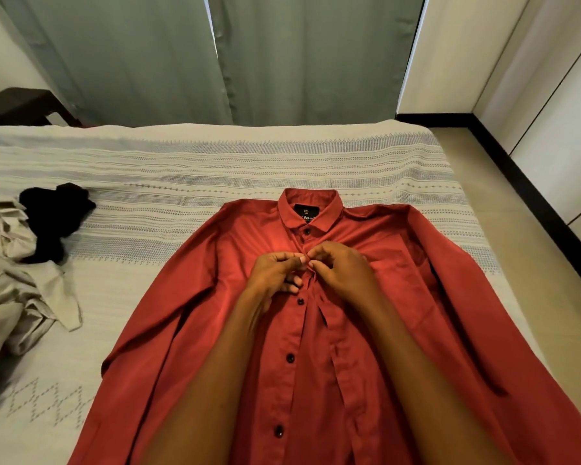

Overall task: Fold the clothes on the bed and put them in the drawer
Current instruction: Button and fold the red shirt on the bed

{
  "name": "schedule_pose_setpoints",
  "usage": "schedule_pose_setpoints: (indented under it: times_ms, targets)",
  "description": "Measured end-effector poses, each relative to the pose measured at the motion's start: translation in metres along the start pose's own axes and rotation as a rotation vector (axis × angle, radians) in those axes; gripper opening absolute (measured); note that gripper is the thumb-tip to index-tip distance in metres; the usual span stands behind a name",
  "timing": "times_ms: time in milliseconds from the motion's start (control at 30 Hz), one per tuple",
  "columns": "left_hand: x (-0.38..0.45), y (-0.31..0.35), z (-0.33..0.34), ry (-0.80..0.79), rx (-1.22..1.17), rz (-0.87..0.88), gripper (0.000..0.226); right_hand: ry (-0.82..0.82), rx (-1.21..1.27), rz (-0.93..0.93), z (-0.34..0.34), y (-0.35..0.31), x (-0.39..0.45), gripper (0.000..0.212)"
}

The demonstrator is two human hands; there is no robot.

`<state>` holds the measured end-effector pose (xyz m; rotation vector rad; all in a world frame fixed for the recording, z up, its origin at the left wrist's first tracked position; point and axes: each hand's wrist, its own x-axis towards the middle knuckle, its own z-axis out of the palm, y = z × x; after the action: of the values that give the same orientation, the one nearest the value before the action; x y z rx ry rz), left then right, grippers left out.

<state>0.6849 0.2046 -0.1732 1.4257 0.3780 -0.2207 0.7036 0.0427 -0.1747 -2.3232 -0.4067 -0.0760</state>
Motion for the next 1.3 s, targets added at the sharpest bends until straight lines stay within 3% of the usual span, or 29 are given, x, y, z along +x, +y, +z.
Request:
schedule_pose_setpoints:
  times_ms: [267,467,633,900,1133,1300]
  targets:
    - [0.004,0.003,-0.002,0.014,0.013,-0.035,0.01,0.132,-0.192,-0.188,0.004,-0.002,-0.012,0.01]
    - [-0.001,0.01,0.004,0.059,0.118,-0.018,0.006,0.182,-0.273,-0.178,0.004,-0.003,-0.017,0.011]
    - [-0.006,0.017,0.01,0.016,-0.049,-0.039,0.011,0.202,-0.351,-0.174,0.004,-0.006,-0.012,0.014]
    - [-0.003,0.013,0.015,0.15,-0.008,-0.038,0.016,0.123,-0.098,-0.142,-0.004,-0.009,-0.011,0.018]
    - [-0.001,0.015,0.016,0.145,0.086,-0.057,0.017,0.12,-0.292,-0.216,-0.013,-0.013,-0.007,0.02]
    - [-0.007,0.018,0.02,0.155,0.063,-0.053,0.022,0.146,-0.047,-0.055,-0.015,-0.009,-0.003,0.02]
